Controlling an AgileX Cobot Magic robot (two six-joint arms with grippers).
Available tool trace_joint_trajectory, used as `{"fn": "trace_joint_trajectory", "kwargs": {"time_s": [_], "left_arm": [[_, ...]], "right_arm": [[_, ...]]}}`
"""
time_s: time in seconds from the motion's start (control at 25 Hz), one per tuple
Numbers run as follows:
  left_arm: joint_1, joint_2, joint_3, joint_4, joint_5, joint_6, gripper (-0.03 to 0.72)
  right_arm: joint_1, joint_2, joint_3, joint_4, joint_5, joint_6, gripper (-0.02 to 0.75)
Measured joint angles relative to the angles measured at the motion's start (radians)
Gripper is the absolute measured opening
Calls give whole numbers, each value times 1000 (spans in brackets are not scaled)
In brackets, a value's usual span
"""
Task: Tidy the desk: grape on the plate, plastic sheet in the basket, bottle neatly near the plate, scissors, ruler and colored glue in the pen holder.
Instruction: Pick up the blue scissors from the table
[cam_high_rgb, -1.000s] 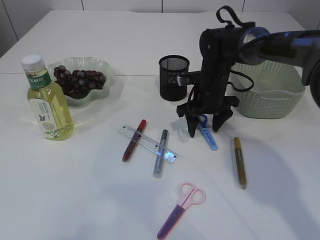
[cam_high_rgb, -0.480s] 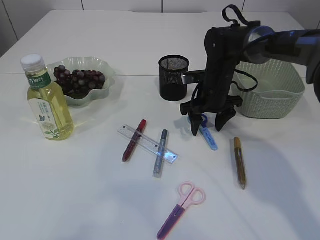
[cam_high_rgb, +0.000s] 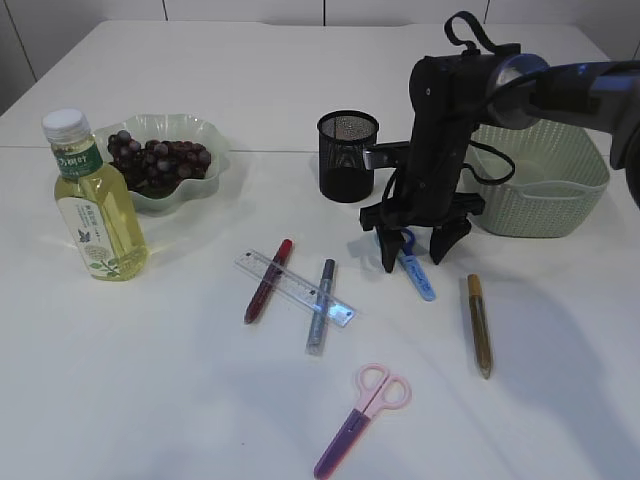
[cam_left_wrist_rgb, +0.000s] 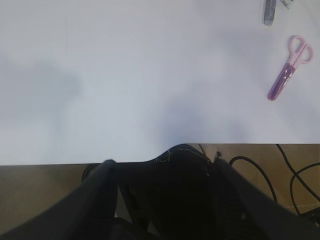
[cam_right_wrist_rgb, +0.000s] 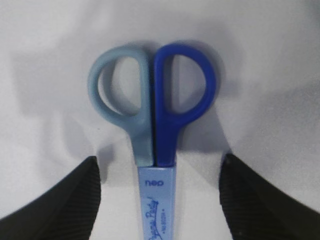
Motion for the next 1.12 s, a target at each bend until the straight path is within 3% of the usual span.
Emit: {"fn": "trace_joint_trajectory", "kwargs": {"time_s": [0.32,0.64,1.12], "left_arm": [[0,0,0,-2,0,0,434],[0,0,0,-2,0,0,434],[0,0,0,-2,0,0,426]], "right_arm": [[0,2,-8,2,0,0,566],[0,4,-8,3,0,0,365],[0,4,-8,3,0,0,296]]}}
